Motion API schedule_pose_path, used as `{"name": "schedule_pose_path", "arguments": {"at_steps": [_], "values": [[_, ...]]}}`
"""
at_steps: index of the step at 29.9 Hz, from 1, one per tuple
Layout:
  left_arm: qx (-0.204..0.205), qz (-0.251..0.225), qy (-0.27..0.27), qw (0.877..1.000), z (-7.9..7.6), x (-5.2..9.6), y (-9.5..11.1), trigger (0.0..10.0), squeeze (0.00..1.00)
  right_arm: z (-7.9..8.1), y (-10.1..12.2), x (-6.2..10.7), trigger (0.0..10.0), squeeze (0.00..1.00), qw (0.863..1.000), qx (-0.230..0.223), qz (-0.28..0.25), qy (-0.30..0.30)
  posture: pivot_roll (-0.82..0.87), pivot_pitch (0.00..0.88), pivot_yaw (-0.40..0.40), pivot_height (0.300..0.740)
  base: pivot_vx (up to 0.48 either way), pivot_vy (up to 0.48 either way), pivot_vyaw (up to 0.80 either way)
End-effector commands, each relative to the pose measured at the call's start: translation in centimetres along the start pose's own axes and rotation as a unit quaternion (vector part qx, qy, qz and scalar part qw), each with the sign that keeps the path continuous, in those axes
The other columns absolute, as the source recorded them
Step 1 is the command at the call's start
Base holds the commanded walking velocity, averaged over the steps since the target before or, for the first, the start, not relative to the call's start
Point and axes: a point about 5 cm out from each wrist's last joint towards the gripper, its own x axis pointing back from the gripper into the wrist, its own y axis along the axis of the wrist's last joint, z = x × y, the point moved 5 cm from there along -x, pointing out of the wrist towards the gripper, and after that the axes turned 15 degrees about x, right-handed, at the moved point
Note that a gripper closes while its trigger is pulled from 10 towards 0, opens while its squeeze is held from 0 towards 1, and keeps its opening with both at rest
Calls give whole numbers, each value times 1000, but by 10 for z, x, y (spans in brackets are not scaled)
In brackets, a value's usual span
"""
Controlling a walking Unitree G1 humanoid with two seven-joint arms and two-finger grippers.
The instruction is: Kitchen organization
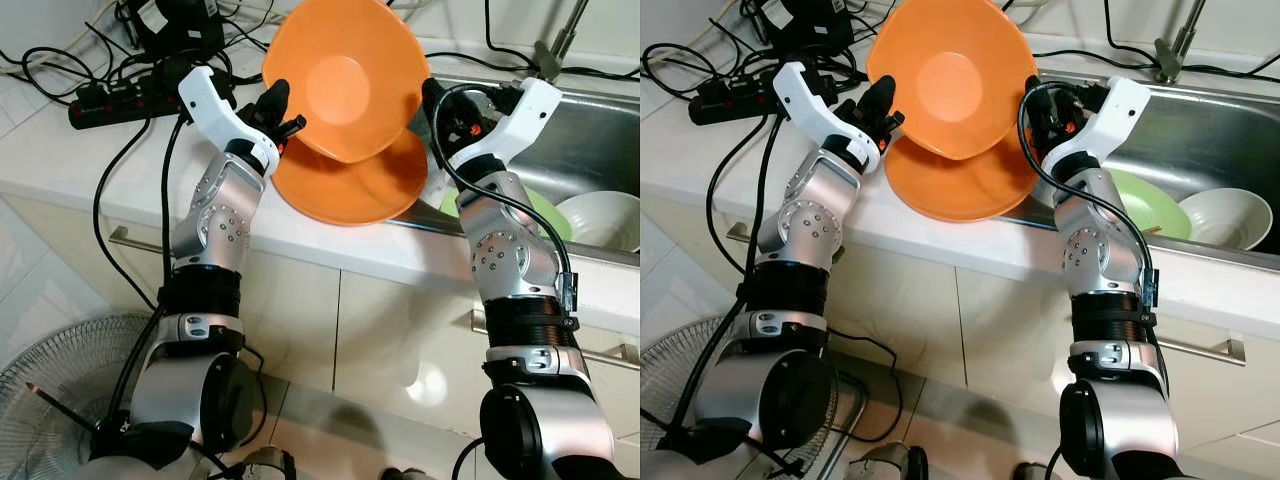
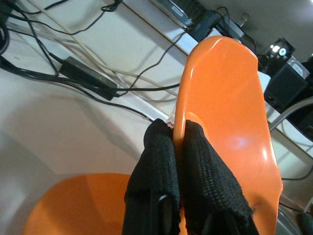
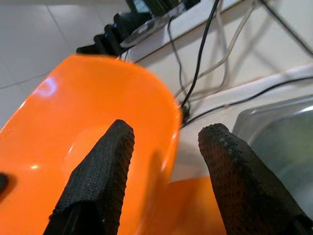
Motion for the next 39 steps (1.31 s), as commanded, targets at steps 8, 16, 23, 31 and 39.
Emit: {"name": "schedule_pose_path", "arguments": {"at_steps": [8,16,23,31,39], "values": [[7,-24,-58,998,-25,0,14,10000,0,7,0,3,10000,0,1000,-17,6,17,80,33,68,740,0,0,0],[12,-16,-69,997,-28,0,10,10000,0,7,-3,4,10000,0,1000,-24,12,15,81,35,68,740,0,0,0],[12,-16,-69,997,-28,0,10,10000,0,7,-3,4,10000,0,1000,-24,12,15,81,35,68,740,0,0,0],[12,-16,-69,997,-28,0,10,10000,0,7,-3,4,10000,0,1000,-24,12,15,81,35,68,740,0,0,0],[12,-16,-69,997,-28,0,10,10000,0,7,-3,4,10000,0,1000,-24,12,15,81,35,68,740,0,0,0]]}}
